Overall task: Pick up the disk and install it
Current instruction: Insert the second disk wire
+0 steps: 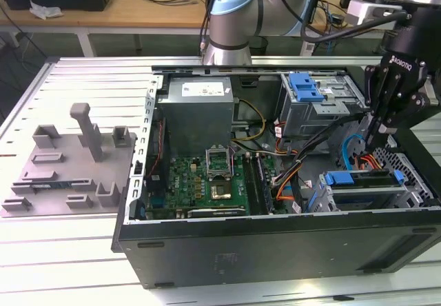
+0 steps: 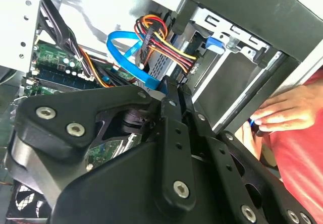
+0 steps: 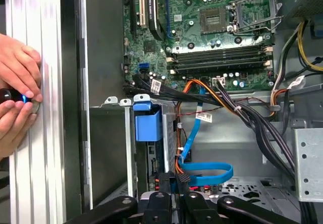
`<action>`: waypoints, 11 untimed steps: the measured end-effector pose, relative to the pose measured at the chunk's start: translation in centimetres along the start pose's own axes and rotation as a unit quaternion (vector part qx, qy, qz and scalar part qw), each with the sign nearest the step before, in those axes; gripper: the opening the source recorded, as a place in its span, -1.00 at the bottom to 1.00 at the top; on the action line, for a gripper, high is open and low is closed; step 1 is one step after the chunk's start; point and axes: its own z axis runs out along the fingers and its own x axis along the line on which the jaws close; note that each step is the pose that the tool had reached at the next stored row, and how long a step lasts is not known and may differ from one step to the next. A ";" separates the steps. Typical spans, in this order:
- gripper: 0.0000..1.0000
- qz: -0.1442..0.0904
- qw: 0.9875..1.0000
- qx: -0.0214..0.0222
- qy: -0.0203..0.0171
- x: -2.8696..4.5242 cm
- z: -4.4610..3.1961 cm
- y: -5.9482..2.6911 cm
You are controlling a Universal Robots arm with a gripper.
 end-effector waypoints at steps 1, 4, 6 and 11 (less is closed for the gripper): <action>-0.68 0.000 1.000 0.000 -0.003 0.08 0.02 0.00; -0.68 0.000 1.000 0.000 -0.014 0.50 0.11 -0.03; -0.68 -0.001 1.000 0.001 -0.021 0.92 0.22 -0.06; -0.68 -0.001 0.999 0.001 -0.038 2.08 0.51 -0.05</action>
